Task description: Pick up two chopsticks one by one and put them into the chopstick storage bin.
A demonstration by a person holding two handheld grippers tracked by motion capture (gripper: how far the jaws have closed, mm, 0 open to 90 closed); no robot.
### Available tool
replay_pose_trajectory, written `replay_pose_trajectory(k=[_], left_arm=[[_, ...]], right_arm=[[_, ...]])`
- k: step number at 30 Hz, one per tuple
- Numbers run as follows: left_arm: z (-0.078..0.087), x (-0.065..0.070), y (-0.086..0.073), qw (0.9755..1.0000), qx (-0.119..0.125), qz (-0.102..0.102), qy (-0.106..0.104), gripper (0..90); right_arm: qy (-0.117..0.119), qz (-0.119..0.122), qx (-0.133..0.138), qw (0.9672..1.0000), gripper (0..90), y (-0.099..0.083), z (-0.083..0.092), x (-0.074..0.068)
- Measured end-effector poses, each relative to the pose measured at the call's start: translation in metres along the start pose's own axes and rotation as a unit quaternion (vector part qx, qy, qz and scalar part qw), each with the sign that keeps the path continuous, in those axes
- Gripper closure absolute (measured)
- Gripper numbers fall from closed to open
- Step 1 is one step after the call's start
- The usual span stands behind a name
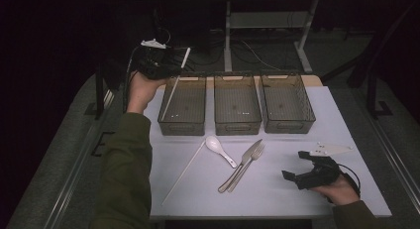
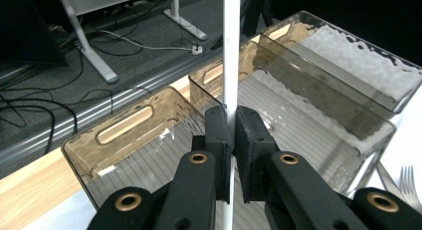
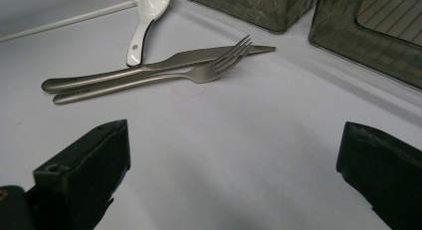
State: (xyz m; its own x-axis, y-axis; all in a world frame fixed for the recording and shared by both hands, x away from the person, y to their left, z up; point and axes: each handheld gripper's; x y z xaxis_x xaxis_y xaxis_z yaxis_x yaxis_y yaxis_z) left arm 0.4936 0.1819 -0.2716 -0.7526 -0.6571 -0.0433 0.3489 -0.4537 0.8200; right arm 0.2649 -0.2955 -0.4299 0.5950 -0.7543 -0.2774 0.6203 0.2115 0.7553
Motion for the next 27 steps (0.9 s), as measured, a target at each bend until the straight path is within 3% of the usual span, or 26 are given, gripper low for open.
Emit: replay_pose_trajectory(k=[8,19,22,27], left_arm=[[-0.024,0.000,-0.016,0.9997,-0.024,0.004,-0.006,83.8],[-0.051,-0.001,-0.046,0.9987,-0.040,0.031,-0.009,83.7],[-0.056,-0.001,-0.052,0.9984,-0.038,0.043,-0.006,83.7],[-0.066,0.001,-0.057,0.9984,-0.033,0.045,-0.002,83.5]], right_arm=[[0.001,-0.003,-0.002,1.0000,0.5,-0.001,0.000,0.001],[-0.001,-0.003,-0.001,1.0000,0.5,-0.001,0.001,0.001],[-0.001,-0.006,-0.002,1.0000,0.5,-0.001,0.001,0.002],[-0.002,-0.006,-0.002,1.0000,0.5,-0.002,0.001,0.002]])
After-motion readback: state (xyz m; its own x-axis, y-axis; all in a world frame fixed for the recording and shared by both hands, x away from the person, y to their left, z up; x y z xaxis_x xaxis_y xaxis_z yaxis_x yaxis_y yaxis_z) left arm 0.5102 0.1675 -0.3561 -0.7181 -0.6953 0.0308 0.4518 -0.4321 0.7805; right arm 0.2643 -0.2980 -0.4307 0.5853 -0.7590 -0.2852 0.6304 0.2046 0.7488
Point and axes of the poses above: each handheld gripper's, and its own axes: z roughly backward along the jaws, y roughly out of its top, x roughly to its right, and after that the axes turned 8 degrees about -z, right-handed
